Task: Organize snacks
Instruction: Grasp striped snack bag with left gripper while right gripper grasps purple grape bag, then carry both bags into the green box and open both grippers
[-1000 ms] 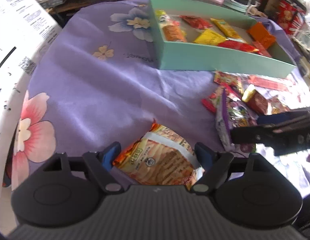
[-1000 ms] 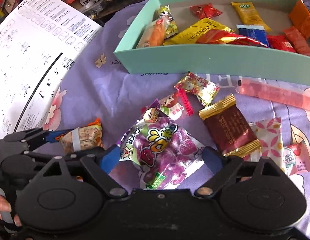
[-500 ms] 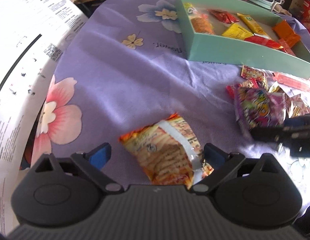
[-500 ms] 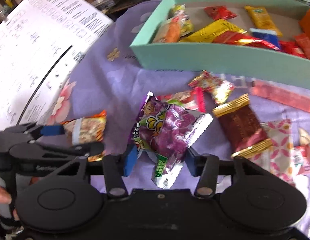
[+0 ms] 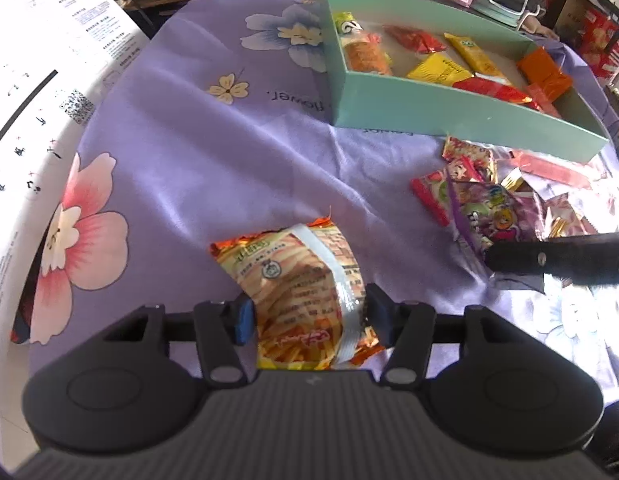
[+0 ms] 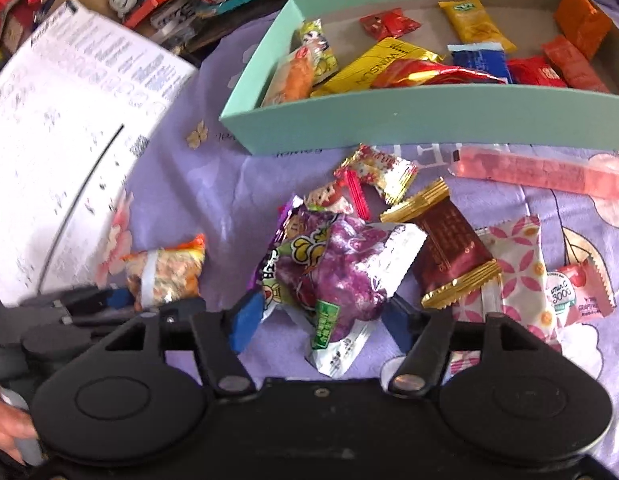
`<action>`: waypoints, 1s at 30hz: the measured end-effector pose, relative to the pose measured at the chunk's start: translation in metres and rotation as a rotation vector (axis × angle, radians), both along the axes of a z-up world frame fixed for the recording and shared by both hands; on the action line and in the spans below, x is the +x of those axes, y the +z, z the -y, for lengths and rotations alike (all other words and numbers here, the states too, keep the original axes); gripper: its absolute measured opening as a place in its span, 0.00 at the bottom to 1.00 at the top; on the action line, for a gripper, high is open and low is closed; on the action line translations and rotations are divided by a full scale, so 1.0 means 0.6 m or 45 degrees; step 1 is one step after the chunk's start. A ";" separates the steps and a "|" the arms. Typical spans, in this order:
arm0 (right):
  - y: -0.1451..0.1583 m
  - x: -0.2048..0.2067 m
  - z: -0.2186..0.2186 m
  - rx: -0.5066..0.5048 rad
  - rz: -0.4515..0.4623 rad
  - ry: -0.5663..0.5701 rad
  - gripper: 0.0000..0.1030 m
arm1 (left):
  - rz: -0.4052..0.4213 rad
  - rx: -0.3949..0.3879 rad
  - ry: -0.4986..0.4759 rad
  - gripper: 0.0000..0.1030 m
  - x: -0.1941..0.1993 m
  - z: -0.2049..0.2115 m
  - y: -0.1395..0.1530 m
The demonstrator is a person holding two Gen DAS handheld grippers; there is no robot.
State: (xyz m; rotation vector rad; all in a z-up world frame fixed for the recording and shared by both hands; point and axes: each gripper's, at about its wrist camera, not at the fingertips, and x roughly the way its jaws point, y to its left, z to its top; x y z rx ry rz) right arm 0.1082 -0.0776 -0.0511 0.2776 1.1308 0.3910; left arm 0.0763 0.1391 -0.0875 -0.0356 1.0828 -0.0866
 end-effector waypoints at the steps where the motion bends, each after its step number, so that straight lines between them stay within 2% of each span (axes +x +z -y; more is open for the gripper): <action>1: 0.000 0.004 0.003 0.013 -0.003 -0.015 0.71 | 0.000 0.007 0.007 0.54 0.000 -0.001 0.002; 4: -0.004 0.018 0.009 0.046 -0.017 -0.065 0.77 | 0.008 0.032 0.037 0.54 -0.001 -0.006 0.007; 6: -0.008 0.027 0.004 0.043 -0.017 -0.067 0.77 | 0.016 0.035 0.042 0.54 0.001 -0.008 0.010; 10: -0.021 0.033 -0.028 -0.003 -0.018 -0.014 0.78 | 0.021 0.058 0.018 0.58 0.007 0.004 0.011; 14: -0.022 0.022 -0.055 -0.087 0.050 0.058 0.79 | 0.003 0.073 -0.023 0.57 0.011 0.021 0.002; 18: -0.020 0.021 -0.060 -0.088 0.052 0.065 0.79 | -0.011 0.103 -0.069 0.57 0.012 0.042 -0.011; 23: -0.020 0.016 -0.073 -0.134 0.079 0.107 0.85 | -0.009 0.110 -0.055 0.54 0.019 0.047 -0.016; 24: -0.020 0.014 -0.074 -0.150 0.090 0.117 0.82 | -0.010 0.113 -0.057 0.52 0.020 0.049 -0.016; 25: -0.017 0.011 -0.076 -0.156 0.107 0.125 0.67 | -0.011 0.120 -0.058 0.51 0.019 0.052 -0.015; 26: -0.015 0.012 -0.074 -0.122 0.096 0.133 0.58 | -0.012 0.126 -0.057 0.51 0.019 0.055 -0.013; 27: -0.014 0.013 -0.071 -0.087 0.069 0.135 0.43 | -0.015 0.126 -0.052 0.50 0.018 0.056 -0.012; 28: -0.011 0.010 -0.070 -0.088 0.071 0.138 0.39 | -0.019 0.125 -0.044 0.50 0.017 0.057 -0.010; 30: -0.006 0.002 -0.068 -0.119 0.086 0.146 0.38 | -0.021 0.129 -0.034 0.49 0.013 0.060 -0.005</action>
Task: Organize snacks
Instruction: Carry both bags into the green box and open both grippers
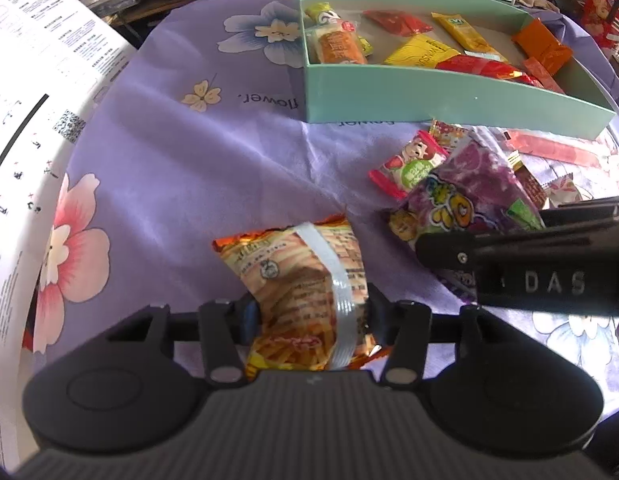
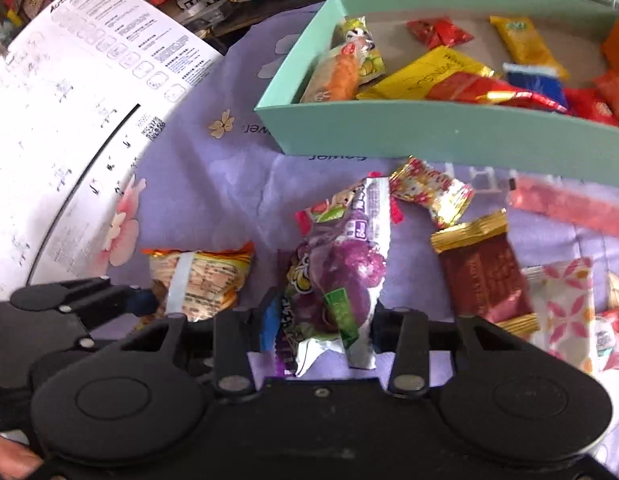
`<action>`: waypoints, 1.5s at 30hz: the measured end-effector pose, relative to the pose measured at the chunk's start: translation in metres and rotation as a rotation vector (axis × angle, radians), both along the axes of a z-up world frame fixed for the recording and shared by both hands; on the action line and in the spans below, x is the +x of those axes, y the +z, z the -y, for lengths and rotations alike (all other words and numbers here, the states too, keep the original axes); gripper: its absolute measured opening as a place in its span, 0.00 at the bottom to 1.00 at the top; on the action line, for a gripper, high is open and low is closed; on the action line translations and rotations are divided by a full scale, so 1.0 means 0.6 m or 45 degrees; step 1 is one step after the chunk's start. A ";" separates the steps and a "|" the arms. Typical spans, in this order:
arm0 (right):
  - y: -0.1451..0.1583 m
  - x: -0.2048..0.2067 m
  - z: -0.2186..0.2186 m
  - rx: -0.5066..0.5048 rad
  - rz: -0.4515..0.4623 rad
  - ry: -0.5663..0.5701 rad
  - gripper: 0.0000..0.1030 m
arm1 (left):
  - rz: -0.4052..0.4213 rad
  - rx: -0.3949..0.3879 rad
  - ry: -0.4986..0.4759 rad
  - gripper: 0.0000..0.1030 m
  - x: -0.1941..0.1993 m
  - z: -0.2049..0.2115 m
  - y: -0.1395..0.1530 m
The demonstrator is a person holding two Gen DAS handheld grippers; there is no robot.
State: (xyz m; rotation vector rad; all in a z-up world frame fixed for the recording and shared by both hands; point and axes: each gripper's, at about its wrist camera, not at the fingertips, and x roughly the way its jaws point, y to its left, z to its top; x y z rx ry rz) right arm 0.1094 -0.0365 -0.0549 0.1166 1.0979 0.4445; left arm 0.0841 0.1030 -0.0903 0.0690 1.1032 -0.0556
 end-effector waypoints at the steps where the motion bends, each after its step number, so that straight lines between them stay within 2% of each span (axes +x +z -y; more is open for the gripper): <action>1: 0.002 -0.003 0.005 0.010 -0.007 -0.007 0.38 | 0.006 -0.001 -0.002 0.49 -0.002 0.001 0.004; 8: 0.033 -0.017 0.040 0.050 0.022 -0.058 0.38 | 0.069 -0.047 -0.041 0.48 -0.011 0.013 0.046; 13: 0.078 -0.016 0.061 0.075 0.090 -0.074 0.38 | 0.122 -0.097 -0.058 0.48 0.002 0.018 0.082; 19: 0.135 0.031 0.091 0.105 0.176 -0.135 0.38 | 0.216 -0.118 -0.063 0.48 0.067 0.023 0.132; 25: 0.158 0.123 0.118 0.098 0.198 -0.201 0.38 | 0.260 -0.149 -0.057 0.48 0.170 0.035 0.162; 37: 0.122 0.319 0.154 0.138 0.113 -0.284 0.38 | 0.209 -0.137 -0.064 0.48 0.374 0.076 0.120; 45: 0.086 0.391 0.154 0.142 0.078 -0.307 0.38 | 0.189 -0.111 -0.058 0.48 0.455 0.089 0.089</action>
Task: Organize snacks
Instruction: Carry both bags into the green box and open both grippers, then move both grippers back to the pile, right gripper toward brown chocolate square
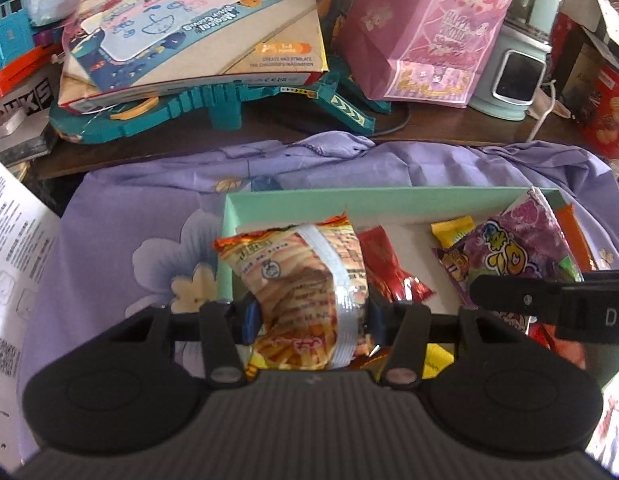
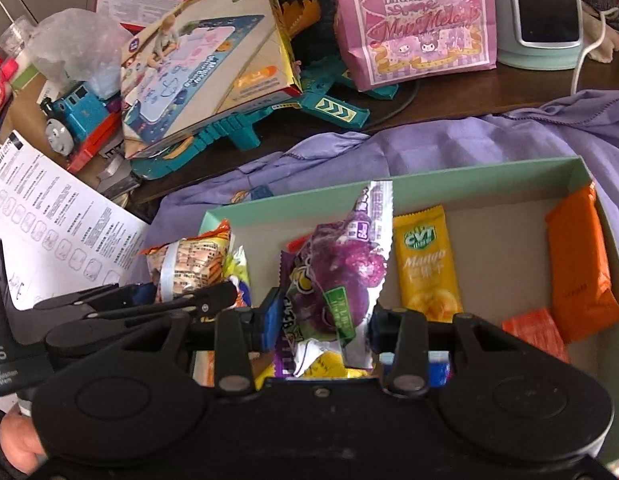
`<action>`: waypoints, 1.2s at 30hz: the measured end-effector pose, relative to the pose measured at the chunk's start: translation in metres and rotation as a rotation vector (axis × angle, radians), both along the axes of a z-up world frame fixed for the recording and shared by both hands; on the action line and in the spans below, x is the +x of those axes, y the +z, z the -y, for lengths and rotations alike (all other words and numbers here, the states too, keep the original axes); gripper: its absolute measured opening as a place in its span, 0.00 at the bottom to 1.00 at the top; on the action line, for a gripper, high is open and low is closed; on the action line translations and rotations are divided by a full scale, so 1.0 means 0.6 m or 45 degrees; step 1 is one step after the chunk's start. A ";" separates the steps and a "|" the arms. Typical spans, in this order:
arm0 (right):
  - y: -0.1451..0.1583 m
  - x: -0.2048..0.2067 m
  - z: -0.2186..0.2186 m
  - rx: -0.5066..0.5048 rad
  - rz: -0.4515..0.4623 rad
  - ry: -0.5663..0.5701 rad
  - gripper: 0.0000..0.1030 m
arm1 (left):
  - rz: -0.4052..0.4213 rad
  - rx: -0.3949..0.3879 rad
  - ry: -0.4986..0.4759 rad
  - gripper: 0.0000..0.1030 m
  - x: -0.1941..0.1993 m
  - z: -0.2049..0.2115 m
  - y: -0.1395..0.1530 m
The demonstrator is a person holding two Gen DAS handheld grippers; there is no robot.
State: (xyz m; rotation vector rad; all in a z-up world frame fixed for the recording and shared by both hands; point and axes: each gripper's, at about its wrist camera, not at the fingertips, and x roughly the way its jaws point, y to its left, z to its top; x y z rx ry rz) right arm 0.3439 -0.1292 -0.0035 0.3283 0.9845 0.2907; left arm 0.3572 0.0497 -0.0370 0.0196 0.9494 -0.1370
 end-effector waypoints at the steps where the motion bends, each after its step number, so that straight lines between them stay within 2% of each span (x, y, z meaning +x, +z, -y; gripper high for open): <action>1: -0.003 0.009 -0.002 0.006 0.002 -0.003 0.38 | -0.001 0.005 0.003 0.48 0.008 0.001 -0.003; 3: -0.006 0.022 -0.003 0.019 0.016 -0.012 0.39 | 0.003 0.015 0.006 0.49 0.022 0.002 -0.007; 5: -0.002 0.025 -0.005 0.028 0.034 -0.024 0.65 | 0.019 0.040 0.019 0.54 0.033 0.005 -0.009; 6: 0.000 0.026 -0.005 0.014 0.057 -0.040 0.85 | 0.025 0.058 0.028 0.71 0.034 0.007 -0.008; 7: 0.003 0.022 -0.005 -0.018 0.078 -0.062 0.92 | 0.035 0.080 0.047 0.85 0.036 0.008 -0.008; 10: 0.004 0.017 -0.001 -0.020 0.087 -0.073 0.99 | 0.056 0.117 0.064 1.00 0.034 0.007 -0.009; 16: 0.008 -0.003 0.002 -0.048 0.088 -0.085 1.00 | 0.031 0.118 0.061 1.00 0.024 0.008 -0.007; 24: 0.032 -0.050 0.019 -0.059 0.097 -0.108 1.00 | 0.036 0.109 0.038 1.00 -0.027 0.015 0.023; 36: 0.064 -0.184 0.037 -0.040 0.107 -0.119 1.00 | 0.034 0.061 0.009 1.00 -0.181 0.022 0.056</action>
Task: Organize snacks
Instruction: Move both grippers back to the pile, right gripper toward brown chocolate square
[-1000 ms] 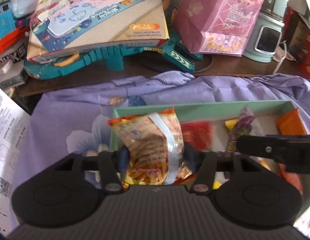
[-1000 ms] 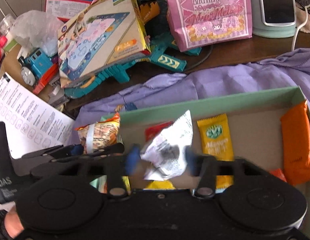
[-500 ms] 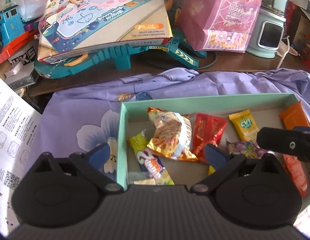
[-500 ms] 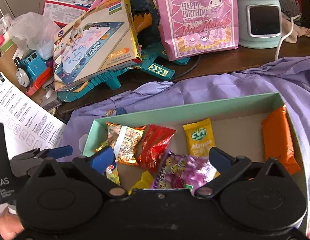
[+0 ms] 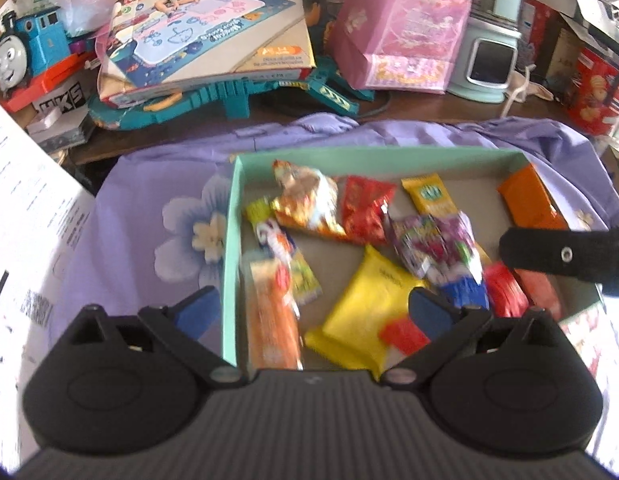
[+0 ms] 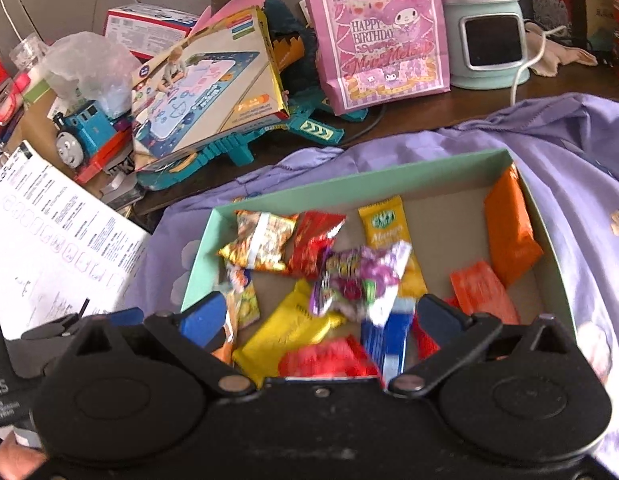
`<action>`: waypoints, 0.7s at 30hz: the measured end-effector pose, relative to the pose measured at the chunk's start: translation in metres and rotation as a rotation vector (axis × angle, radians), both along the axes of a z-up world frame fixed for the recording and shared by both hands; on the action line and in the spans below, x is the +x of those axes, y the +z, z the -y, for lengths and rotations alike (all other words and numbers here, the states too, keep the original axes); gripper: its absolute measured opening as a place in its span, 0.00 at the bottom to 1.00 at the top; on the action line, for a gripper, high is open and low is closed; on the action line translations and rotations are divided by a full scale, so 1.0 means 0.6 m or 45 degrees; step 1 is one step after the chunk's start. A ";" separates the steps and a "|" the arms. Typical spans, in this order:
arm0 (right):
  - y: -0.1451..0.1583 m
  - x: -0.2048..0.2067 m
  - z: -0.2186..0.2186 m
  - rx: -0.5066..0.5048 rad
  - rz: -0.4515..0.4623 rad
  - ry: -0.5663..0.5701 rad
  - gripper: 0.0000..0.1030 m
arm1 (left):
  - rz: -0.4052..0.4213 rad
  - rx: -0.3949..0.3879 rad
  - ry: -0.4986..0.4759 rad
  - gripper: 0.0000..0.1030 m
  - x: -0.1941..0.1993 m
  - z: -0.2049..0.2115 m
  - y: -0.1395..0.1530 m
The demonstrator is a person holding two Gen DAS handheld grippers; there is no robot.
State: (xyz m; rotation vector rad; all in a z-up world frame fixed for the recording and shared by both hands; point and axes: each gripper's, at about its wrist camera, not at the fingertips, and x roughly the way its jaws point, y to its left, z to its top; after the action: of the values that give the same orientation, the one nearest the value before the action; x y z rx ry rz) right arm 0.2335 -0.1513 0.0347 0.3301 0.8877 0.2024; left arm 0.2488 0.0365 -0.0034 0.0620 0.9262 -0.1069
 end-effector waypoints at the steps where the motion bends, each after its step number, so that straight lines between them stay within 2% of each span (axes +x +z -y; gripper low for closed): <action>1: 0.001 -0.012 0.002 0.003 -0.001 0.001 1.00 | -0.005 -0.002 -0.005 1.00 -0.015 0.001 0.000; 10: -0.005 -0.098 0.012 0.005 -0.017 0.009 1.00 | -0.032 -0.019 -0.023 1.00 -0.114 0.004 -0.013; 16: -0.043 -0.136 0.013 0.010 -0.087 0.006 1.00 | -0.095 -0.010 -0.031 1.00 -0.152 -0.009 -0.053; 21: -0.078 -0.164 -0.013 -0.061 -0.118 0.057 1.00 | -0.143 -0.020 -0.012 1.00 -0.169 -0.032 -0.090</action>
State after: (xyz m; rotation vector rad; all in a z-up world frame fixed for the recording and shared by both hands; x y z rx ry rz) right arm 0.1351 -0.1436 -0.0122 0.2768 0.9909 0.2082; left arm 0.1477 0.0555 -0.0573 0.0460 1.0370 -0.1277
